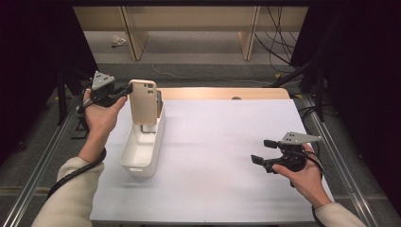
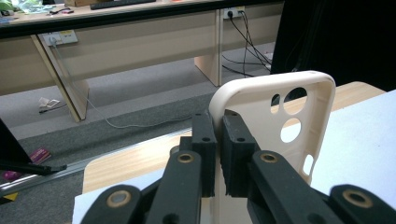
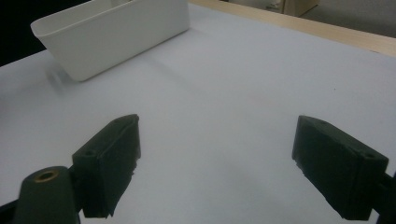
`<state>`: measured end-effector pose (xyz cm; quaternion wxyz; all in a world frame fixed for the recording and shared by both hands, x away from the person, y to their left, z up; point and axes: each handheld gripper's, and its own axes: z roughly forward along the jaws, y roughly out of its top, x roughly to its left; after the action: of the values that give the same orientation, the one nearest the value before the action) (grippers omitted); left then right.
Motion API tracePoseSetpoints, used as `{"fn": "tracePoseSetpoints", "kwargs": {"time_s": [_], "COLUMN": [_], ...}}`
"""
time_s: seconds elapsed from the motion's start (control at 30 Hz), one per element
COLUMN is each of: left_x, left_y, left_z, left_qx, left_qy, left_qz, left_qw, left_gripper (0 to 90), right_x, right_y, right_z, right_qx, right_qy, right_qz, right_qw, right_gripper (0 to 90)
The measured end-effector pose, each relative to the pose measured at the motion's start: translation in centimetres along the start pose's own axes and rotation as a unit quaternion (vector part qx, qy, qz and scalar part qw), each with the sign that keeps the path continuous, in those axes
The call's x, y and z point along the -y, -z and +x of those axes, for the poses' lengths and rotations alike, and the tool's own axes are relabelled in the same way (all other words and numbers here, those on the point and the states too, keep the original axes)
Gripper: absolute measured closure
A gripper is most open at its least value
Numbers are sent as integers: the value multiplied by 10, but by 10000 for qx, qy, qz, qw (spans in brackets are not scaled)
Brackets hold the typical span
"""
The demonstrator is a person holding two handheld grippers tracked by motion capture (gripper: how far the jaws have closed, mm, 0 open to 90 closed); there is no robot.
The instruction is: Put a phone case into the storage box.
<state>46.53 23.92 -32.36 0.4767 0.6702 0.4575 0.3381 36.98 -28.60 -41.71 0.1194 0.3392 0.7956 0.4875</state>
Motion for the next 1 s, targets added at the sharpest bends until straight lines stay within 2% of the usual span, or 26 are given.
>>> {"fn": "tracePoseSetpoints", "kwargs": {"time_s": [0.37, 1.0], "left_x": [6, 28], "left_y": [-6, -20], "left_z": [-1, -2], "left_qx": [-17, -58], "left_qy": [-31, -63], "left_qz": [74, 276], "left_qw": [10000, 9996], "left_gripper": [844, 843], "right_x": [0, 0], "right_y": [0, 0], "right_z": [0, 0], "right_qx": [3, -12], "right_qy": [0, 1], "right_qz": [-3, -1], "right_qw": [10000, 10000], "right_gripper": [162, 162]}}
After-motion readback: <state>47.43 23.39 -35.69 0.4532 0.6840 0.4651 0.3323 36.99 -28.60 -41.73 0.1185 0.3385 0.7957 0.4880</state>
